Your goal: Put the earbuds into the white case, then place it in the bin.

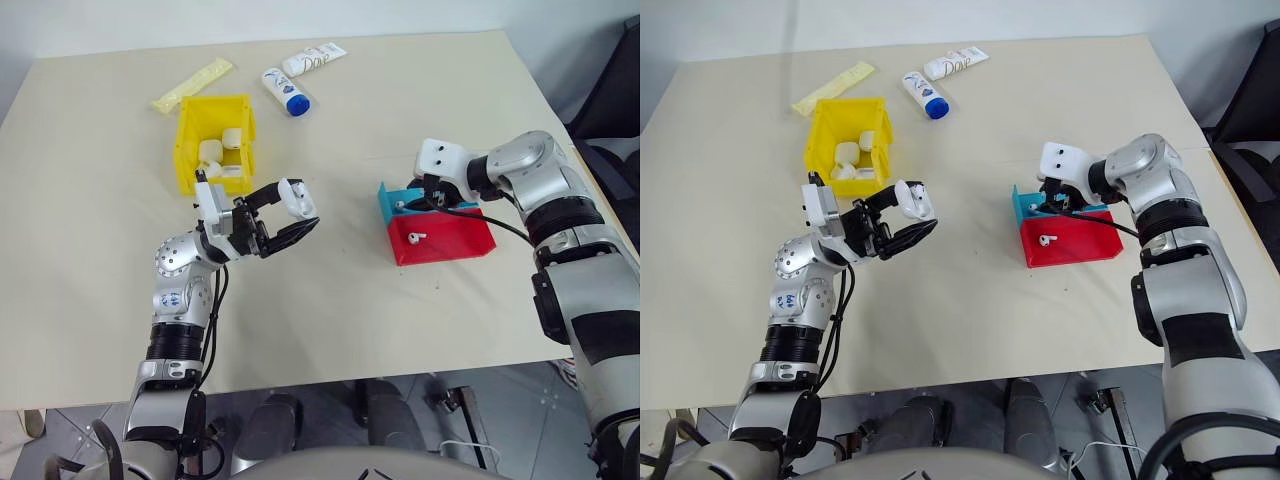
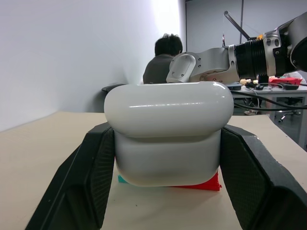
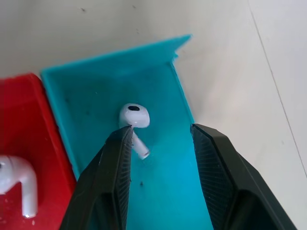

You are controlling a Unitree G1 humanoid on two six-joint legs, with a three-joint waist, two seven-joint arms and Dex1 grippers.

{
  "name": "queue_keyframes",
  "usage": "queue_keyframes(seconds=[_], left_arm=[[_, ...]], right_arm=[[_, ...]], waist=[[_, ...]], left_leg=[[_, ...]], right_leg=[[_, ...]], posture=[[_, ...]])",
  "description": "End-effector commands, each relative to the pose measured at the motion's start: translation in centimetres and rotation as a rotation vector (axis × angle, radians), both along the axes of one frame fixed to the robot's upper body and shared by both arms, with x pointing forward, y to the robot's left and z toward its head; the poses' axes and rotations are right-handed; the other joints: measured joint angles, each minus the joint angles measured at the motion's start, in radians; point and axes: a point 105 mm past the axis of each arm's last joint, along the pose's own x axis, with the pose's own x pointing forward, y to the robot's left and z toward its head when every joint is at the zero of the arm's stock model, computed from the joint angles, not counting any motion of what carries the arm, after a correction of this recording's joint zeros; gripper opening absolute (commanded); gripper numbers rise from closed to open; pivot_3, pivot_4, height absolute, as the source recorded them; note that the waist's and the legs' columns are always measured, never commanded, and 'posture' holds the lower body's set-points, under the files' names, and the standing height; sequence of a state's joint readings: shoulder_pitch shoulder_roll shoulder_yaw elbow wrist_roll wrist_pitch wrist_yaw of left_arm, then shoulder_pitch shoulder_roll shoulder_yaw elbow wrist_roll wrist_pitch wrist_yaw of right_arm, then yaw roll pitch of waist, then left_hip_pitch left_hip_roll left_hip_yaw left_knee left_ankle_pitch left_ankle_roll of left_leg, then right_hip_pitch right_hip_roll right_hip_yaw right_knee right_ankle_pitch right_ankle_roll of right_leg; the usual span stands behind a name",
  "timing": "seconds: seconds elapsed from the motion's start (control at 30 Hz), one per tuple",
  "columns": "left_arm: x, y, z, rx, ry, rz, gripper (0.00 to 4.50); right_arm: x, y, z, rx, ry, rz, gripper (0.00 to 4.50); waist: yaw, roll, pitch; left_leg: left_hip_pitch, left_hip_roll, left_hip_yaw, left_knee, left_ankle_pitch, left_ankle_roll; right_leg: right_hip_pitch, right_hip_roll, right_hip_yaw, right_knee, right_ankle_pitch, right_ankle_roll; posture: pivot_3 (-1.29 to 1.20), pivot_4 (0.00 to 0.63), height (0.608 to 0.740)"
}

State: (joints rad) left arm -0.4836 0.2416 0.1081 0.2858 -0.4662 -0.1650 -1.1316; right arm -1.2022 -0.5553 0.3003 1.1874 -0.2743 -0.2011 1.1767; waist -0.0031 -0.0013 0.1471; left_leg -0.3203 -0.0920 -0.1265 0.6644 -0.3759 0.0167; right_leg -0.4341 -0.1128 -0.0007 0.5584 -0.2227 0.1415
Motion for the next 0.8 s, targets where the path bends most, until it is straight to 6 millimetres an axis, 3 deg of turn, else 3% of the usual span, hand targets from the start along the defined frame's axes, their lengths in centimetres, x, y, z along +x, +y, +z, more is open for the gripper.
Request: queue_keyframes(seconds=[0.03,0.6,0.8], left_arm=[[-0.3,0.2,1.0,-0.013,-0.049,0.007,2.81],[0.0,0.0,0.9,-0.025,-0.047,0.022,2.81],[0.3,-0.3,0.9,-0.031,-0.049,0.019,2.81]], right_arm=[[0.2,0.7,1.6,0.024,-0.033,0.03,2.01],[0.0,1.0,2.7,0.076,0.046,-0.009,2.01],[0.0,1.1,1.9,0.103,0.097,-0.073,2.01]], waist=[[0.0,0.0,0.0],[0.0,0.0,0.0],[0.0,0.0,0.0]], left_leg=[[0.0,0.0,0.0,0.0,0.0,0.0],[0.0,0.0,0.0,0.0,0.0,0.0],[0.0,0.0,0.0,0.0,0.0,0.0]], right_leg=[[0.0,0.0,0.0,0.0,0.0,0.0],[0.0,0.0,0.0,0.0,0.0,0.0],[-0.001,0.0,0.0,0.001,0.0,0.0]], posture=[[0.0,0.15,0.74],[0.0,0.15,0.74],[0.0,0.15,0.74]])
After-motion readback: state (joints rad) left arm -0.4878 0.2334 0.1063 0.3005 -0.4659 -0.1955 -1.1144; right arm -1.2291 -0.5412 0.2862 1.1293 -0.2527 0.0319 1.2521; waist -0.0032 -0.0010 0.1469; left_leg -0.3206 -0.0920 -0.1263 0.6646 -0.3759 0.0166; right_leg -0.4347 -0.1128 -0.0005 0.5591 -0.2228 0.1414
